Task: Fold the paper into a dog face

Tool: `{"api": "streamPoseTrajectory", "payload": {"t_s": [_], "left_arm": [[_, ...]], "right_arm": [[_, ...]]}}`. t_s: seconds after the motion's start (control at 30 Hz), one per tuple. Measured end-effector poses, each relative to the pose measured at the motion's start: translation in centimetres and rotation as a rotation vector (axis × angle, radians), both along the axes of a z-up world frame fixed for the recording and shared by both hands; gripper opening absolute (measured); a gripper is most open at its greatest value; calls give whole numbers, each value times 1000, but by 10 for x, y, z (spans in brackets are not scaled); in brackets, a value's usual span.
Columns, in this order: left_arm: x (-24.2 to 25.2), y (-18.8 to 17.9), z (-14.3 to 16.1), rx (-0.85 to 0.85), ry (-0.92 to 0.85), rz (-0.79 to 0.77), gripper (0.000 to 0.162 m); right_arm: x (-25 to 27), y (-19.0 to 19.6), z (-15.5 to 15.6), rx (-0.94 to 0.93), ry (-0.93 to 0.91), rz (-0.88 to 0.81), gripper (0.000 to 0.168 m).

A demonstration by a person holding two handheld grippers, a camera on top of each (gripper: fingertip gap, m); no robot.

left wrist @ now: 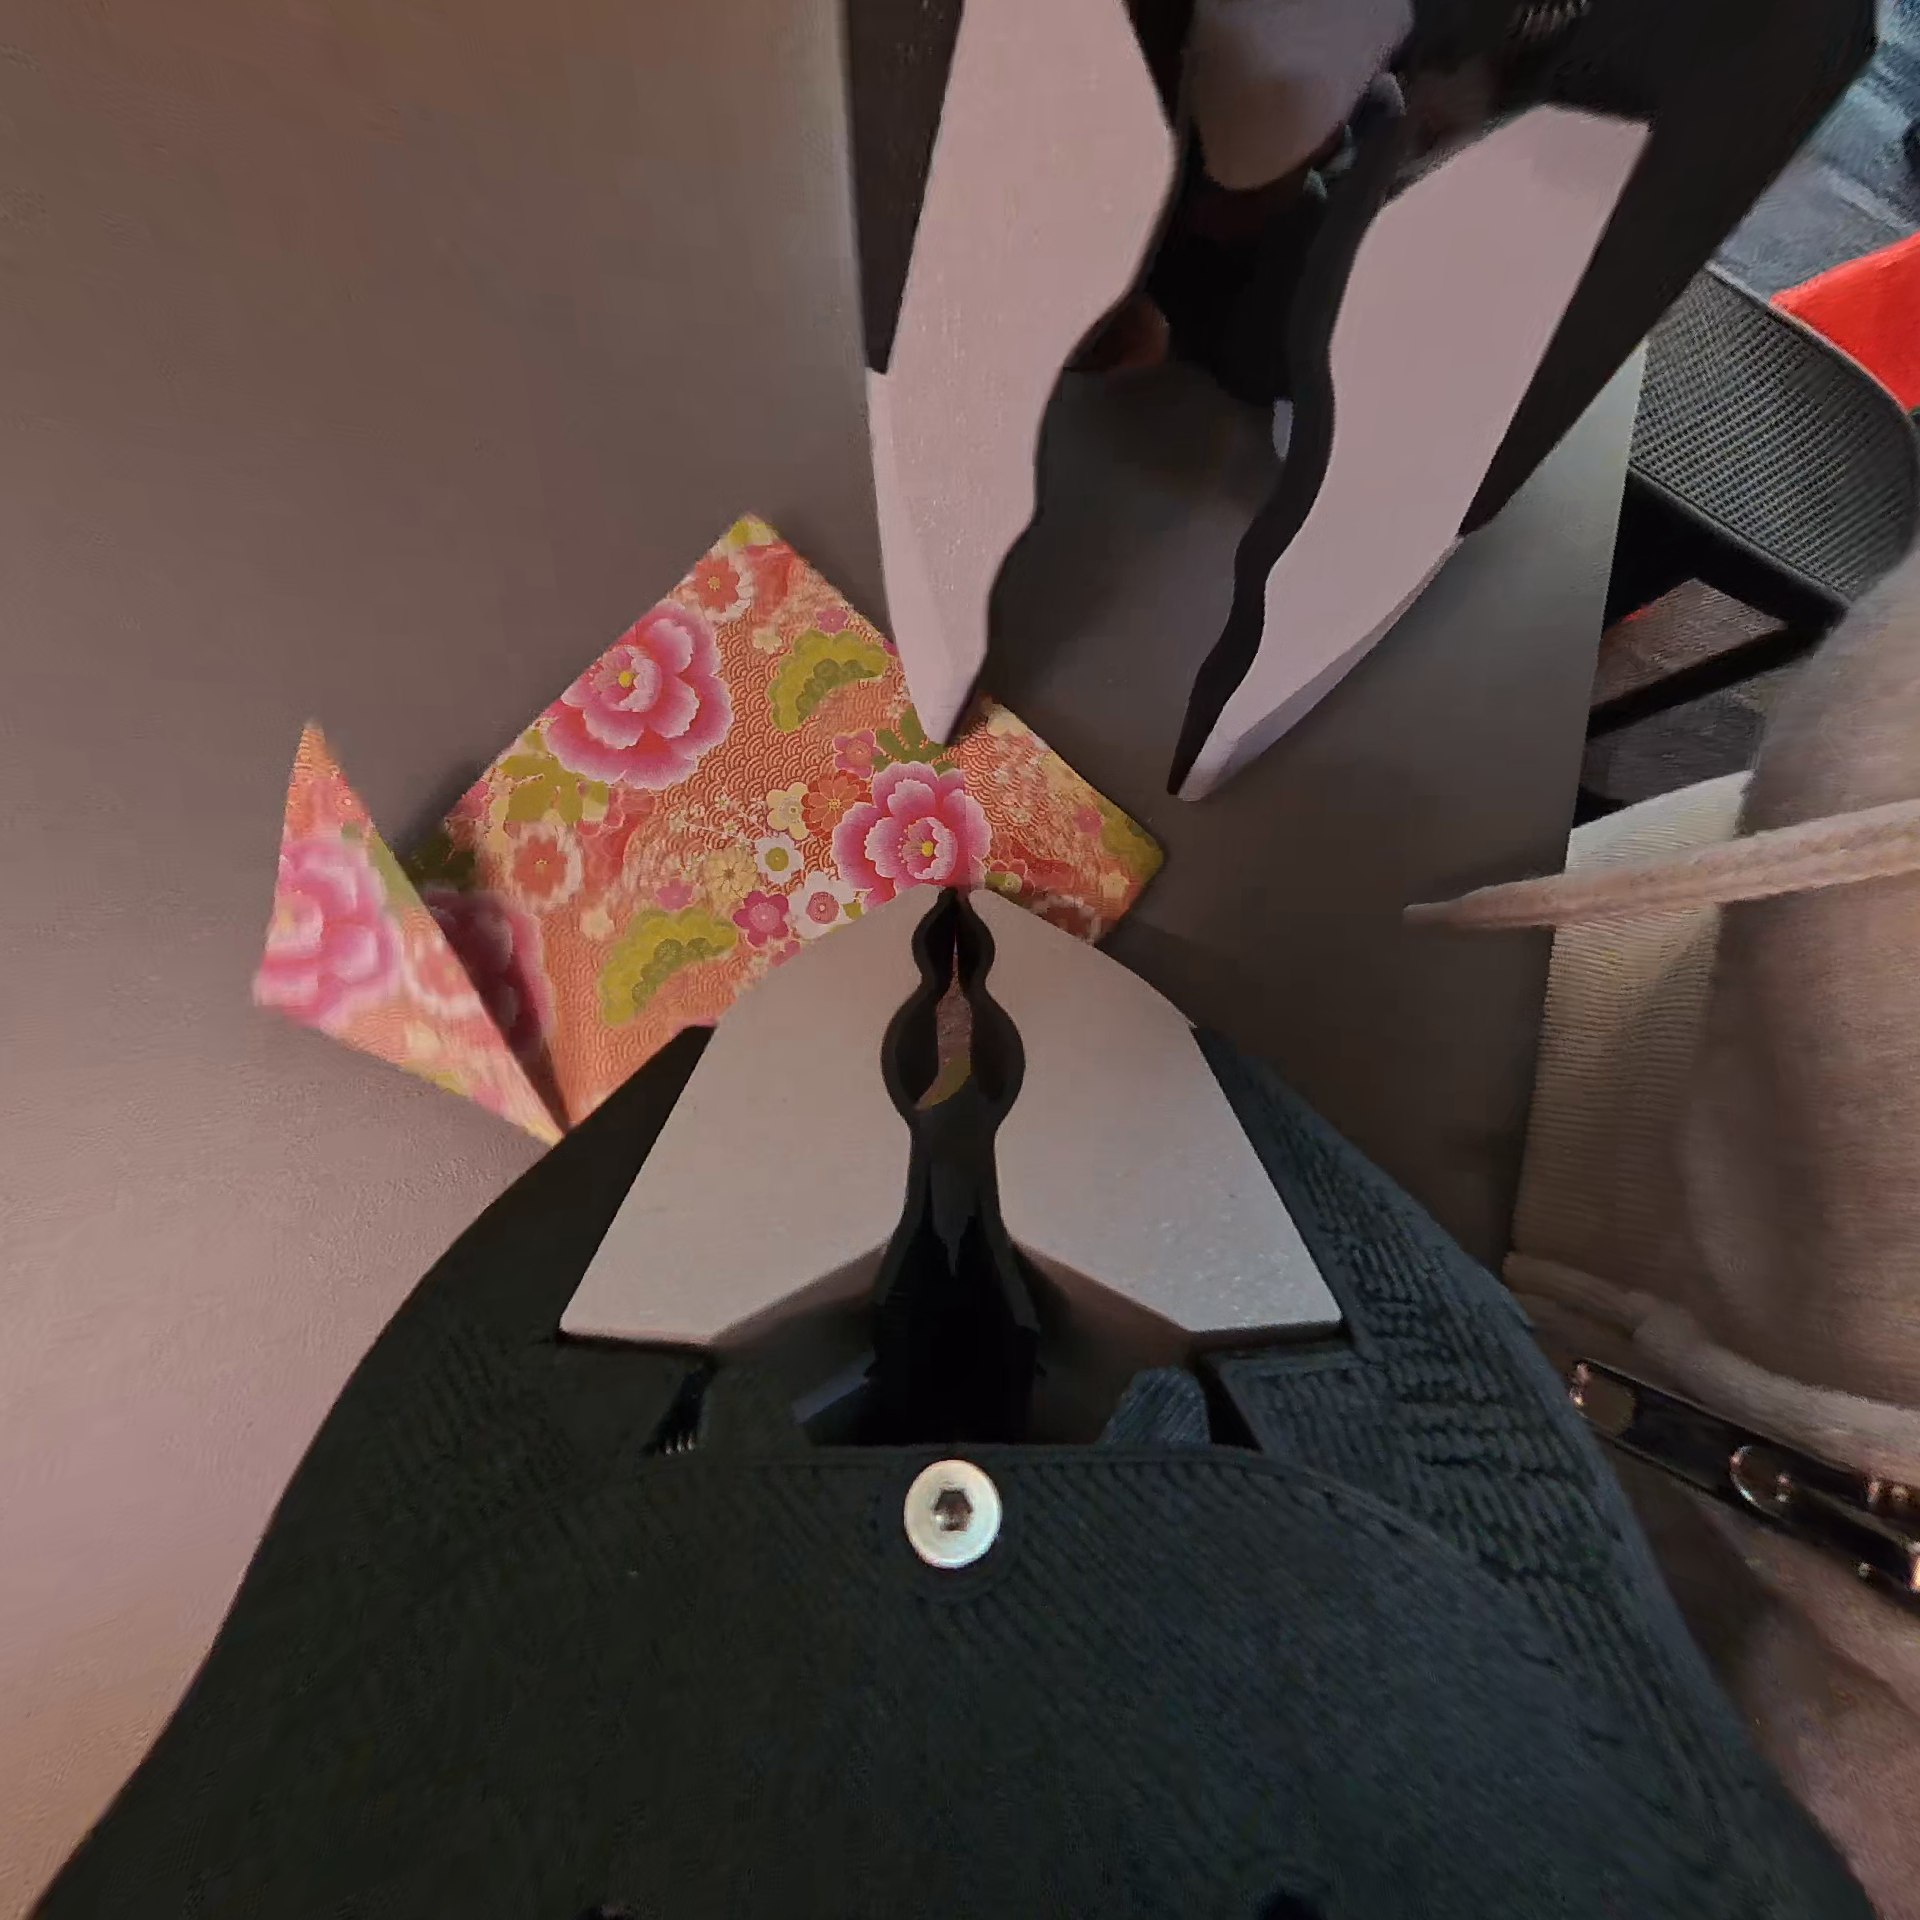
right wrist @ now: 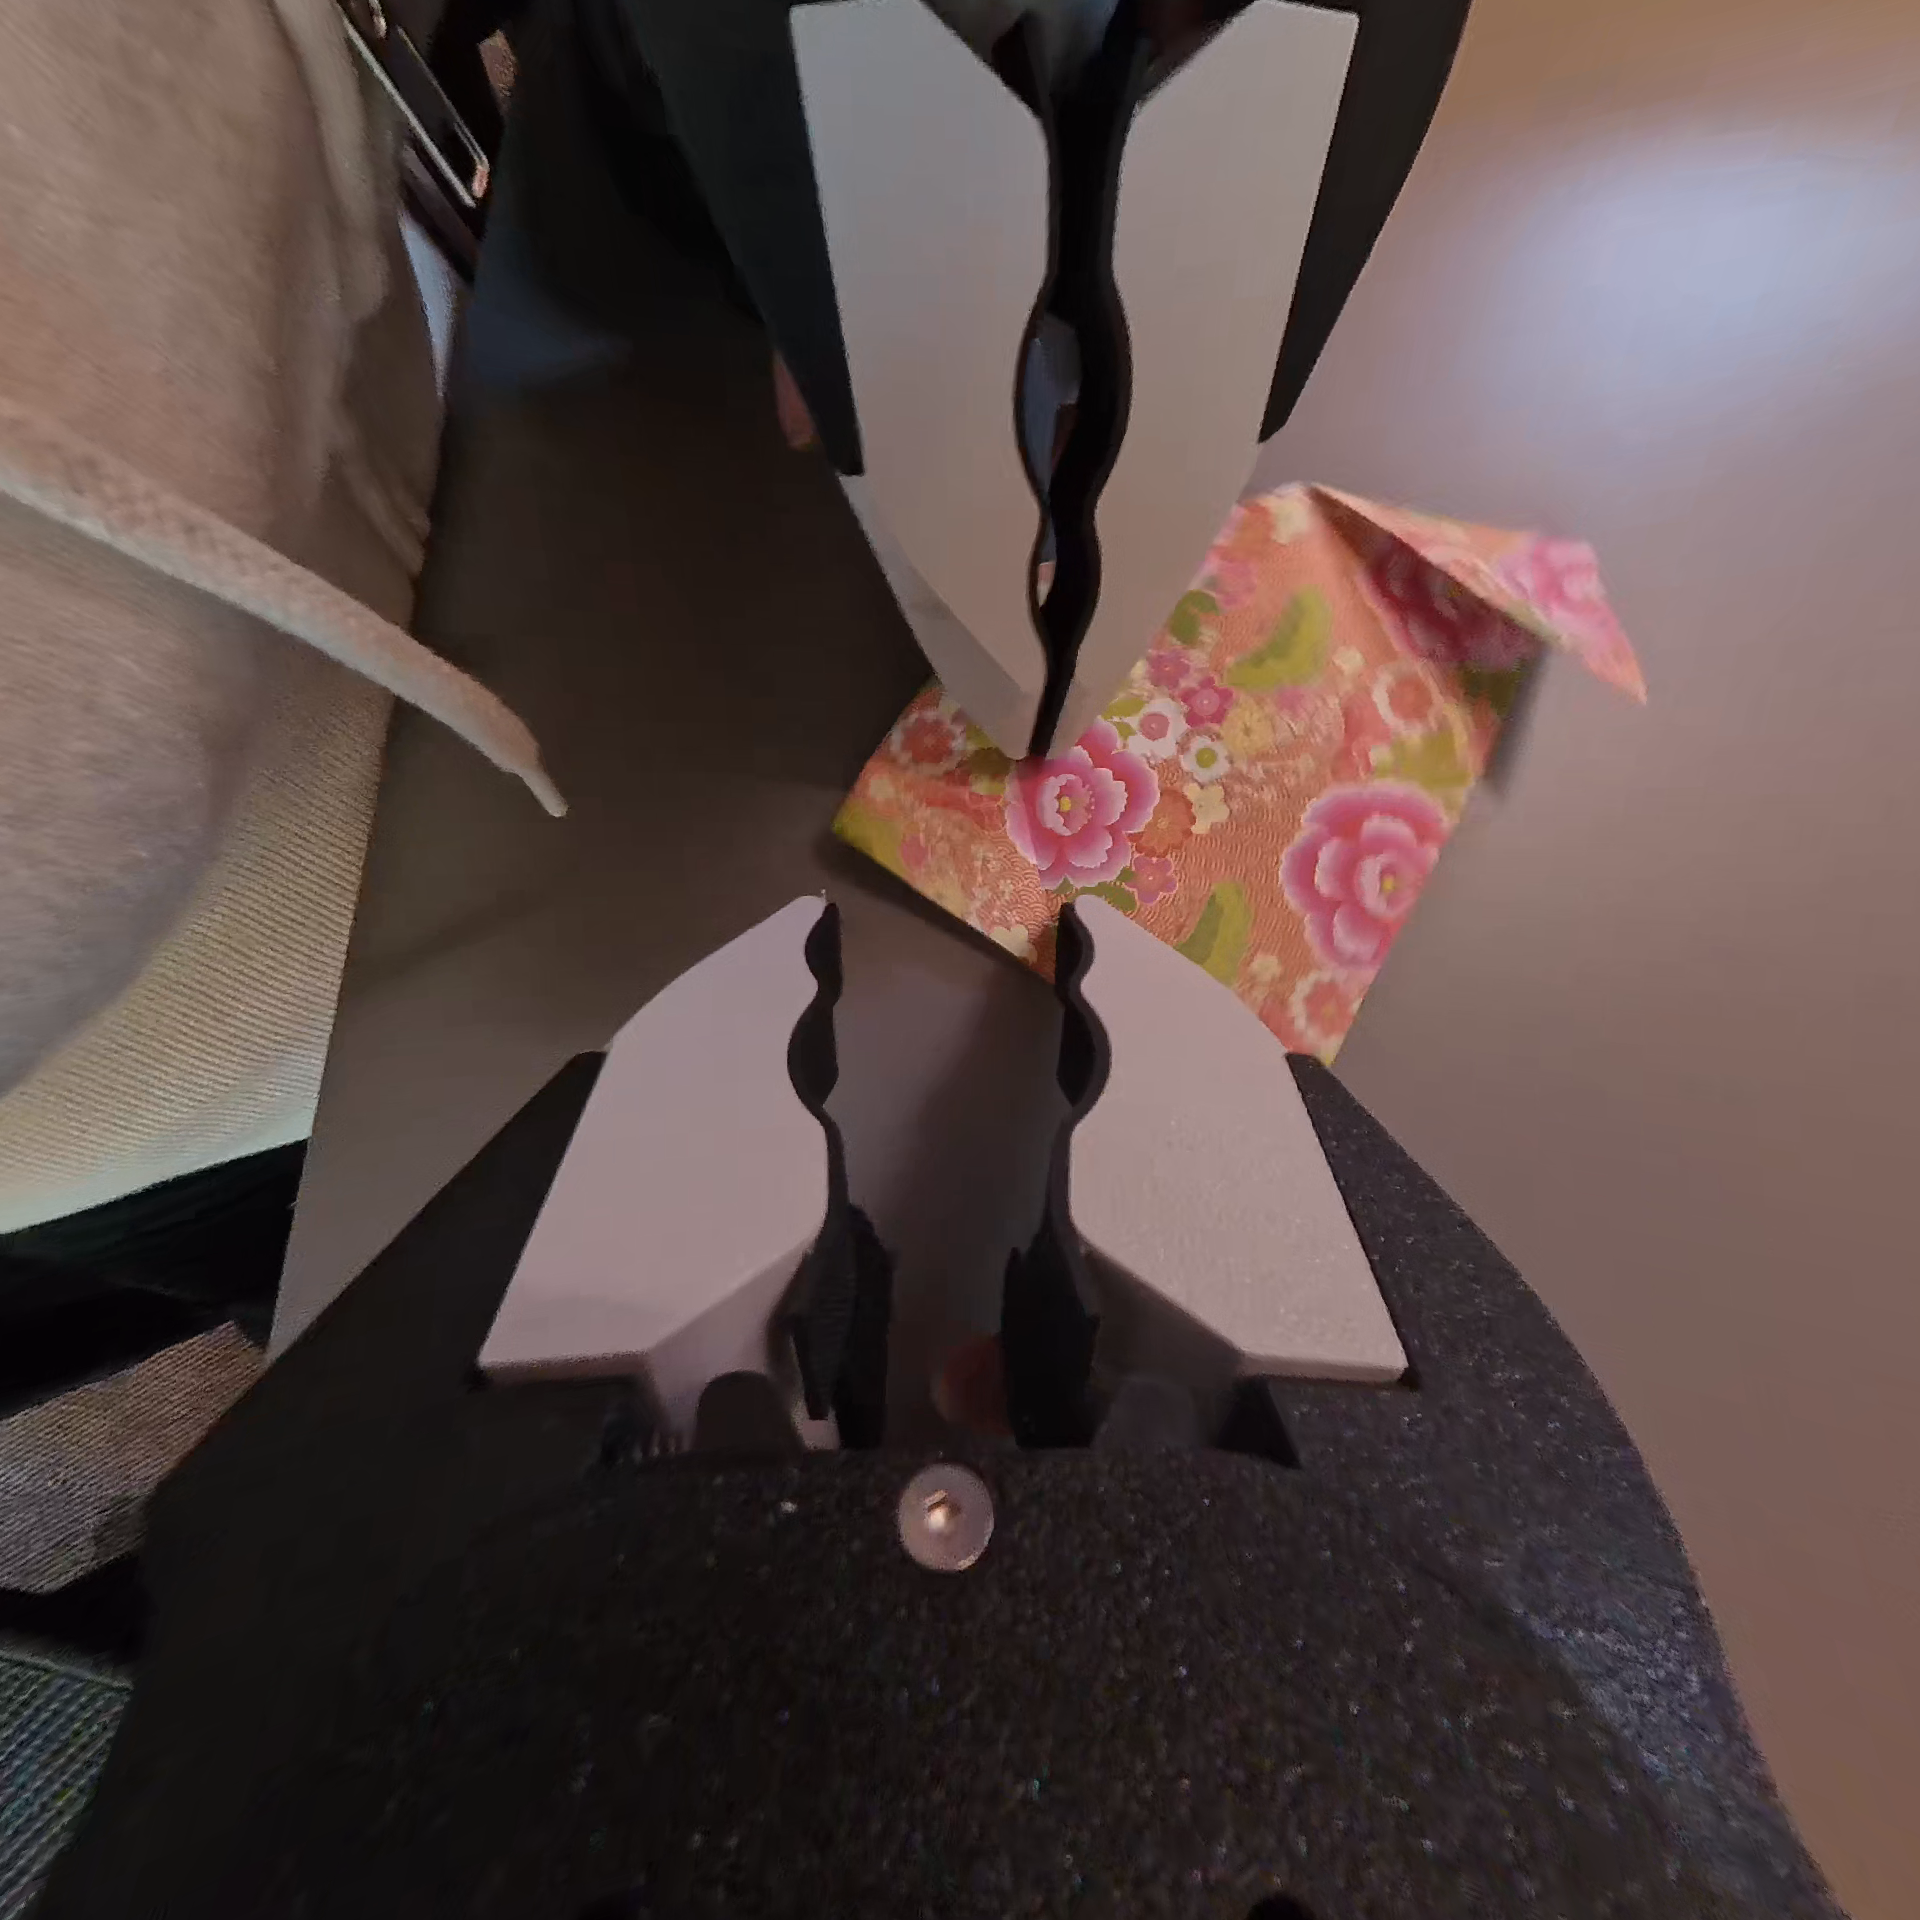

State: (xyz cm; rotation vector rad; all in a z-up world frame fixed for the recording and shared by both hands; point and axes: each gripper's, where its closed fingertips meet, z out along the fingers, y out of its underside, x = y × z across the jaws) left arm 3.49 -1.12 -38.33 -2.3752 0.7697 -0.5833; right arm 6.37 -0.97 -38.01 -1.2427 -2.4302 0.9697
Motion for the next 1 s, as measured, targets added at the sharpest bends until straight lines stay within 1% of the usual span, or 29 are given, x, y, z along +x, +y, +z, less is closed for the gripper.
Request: {"api": "streamPoseTrajectory", "payload": {"t_s": [0.07, 0.13, 0.2, 0.37, 0.5, 0.6, 0.63, 0.67, 0.7, 0.77, 0.83, 0.93, 0.97, 1.0], "left_arm": [[-6, 6, 0, -3, -10, 59, 0], [-8, 8, 0, -6, -17, 82, 0], [-8, 9, 0, 7, -4, 92, 1], [-10, 11, -1, 33, 27, 102, 0], [-9, 10, 0, 27, 21, 99, 0], [0, 8, 13, 160, 42, 40, 0], [3, 8, 16, 195, 52, 25, 7], [5, 6, 14, 198, 74, 3, 13], [6, 3, 7, 175, 104, -23, 14], [7, 0, -1, 139, 147, -59, 13], [8, -1, -1, 137, 146, -69, 10], [8, -2, -1, 134, 142, -76, 10], [8, -3, -1, 134, 142, -79, 10], [8, -4, -1, 131, 141, -84, 10]], "right_arm": [[-1, 1, 0, 19, 17, -1, 35], [-2, 2, -1, 36, 28, -4, 33], [-3, 2, -1, 53, 37, -13, 31], [-4, -3, -1, 86, 46, -50, 15], [-6, -1, -1, 57, 35, -122, 12], [-7, -1, -1, 33, 18, -152, 11], [-8, -1, -1, 40, 22, -155, 11], [-8, 0, -1, 46, 25, -160, 10], [-8, -1, -1, 40, 22, -166, 10], [-7, -4, 0, 6, 1, -155, 17], [-3, -3, 3, -56, -41, -135, 19], [-17, 19, 18, -163, 35, -222, 16], [-18, 25, 13, -144, 22, -232, 19], [-15, 28, 4, -80, -14, -212, 21]]}}
